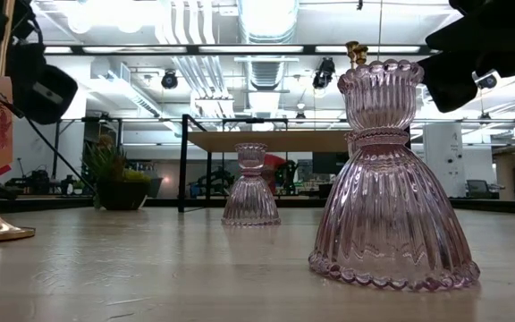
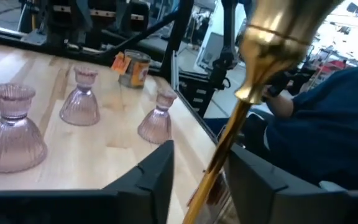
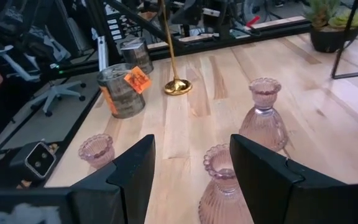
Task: Pick & Place candle stick holders
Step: Align the gold candle holder on the shelf with the gold candle holders
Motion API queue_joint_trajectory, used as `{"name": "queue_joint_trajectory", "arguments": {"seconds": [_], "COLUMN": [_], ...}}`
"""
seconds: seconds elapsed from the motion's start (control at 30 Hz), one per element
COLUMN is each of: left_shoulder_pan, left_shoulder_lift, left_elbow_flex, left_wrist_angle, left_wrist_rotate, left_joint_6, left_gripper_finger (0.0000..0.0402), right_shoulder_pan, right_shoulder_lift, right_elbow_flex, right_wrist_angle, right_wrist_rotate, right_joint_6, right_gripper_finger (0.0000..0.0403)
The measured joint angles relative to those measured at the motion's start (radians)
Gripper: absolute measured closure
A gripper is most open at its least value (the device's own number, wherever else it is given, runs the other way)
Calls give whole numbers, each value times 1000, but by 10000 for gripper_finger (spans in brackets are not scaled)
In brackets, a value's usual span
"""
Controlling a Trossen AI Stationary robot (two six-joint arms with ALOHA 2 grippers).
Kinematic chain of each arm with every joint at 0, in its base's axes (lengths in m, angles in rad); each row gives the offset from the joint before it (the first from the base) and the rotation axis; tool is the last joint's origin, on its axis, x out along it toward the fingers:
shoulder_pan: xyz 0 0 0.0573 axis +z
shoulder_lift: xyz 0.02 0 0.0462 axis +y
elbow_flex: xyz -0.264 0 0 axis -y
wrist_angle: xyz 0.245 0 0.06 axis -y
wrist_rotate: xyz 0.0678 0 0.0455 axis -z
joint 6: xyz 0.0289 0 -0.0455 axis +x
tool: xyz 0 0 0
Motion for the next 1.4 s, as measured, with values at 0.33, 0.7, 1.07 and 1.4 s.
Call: {"name": "queue_joint_trajectory", "arguments": {"seconds": [0.33,0.7,1.07,1.4], "left_shoulder_pan": [0,3,3,33], "left_shoulder_lift": [10,11,12,50], "left_elbow_flex": [1,7,65,183], "left_wrist_angle": [33,67,100,101], "left_wrist_rotate": [-53,-114,-258,-289], "left_joint_6": [73,122,230,278], "left_gripper_finger": [380,366,375,377], "right_shoulder_pan": [0,0,0,-1], "right_shoulder_lift": [0,0,0,0], "right_elbow_flex": [-4,-8,-9,29], "right_wrist_angle": [-1,-1,-1,3], "right_wrist_rotate": [40,40,65,67], "right_joint_6": [-2,5,13,5], "right_gripper_finger": [200,200,200,200]}}
